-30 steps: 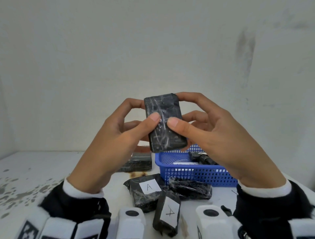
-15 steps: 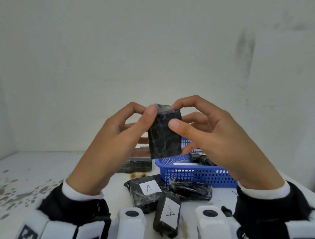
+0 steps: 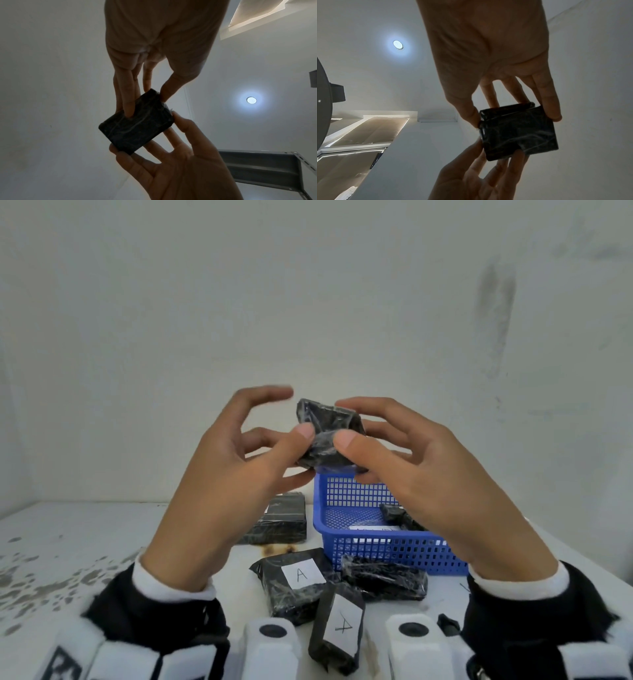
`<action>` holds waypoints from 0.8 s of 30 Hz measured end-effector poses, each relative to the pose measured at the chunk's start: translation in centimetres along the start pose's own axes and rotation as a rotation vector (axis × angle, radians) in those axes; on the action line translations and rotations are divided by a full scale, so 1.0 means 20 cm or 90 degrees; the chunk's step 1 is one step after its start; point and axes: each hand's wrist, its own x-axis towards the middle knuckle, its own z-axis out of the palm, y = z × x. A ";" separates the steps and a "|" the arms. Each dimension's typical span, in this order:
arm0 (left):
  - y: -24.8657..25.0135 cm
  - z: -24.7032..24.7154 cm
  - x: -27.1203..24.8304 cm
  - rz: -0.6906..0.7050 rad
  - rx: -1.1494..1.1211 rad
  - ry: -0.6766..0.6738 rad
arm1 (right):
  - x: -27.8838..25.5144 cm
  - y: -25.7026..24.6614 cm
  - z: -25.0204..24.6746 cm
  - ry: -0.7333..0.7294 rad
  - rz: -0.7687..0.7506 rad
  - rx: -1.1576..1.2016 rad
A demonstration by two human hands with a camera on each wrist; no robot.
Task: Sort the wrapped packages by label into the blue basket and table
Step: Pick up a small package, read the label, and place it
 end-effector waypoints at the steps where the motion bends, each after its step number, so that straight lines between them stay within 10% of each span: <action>1: 0.00 0.00 0.00 0.014 0.011 -0.001 | 0.00 0.00 0.00 -0.004 -0.001 0.000; 24: -0.02 0.01 0.02 -0.058 -0.014 -0.005 | -0.01 0.00 -0.03 -0.059 -0.062 0.045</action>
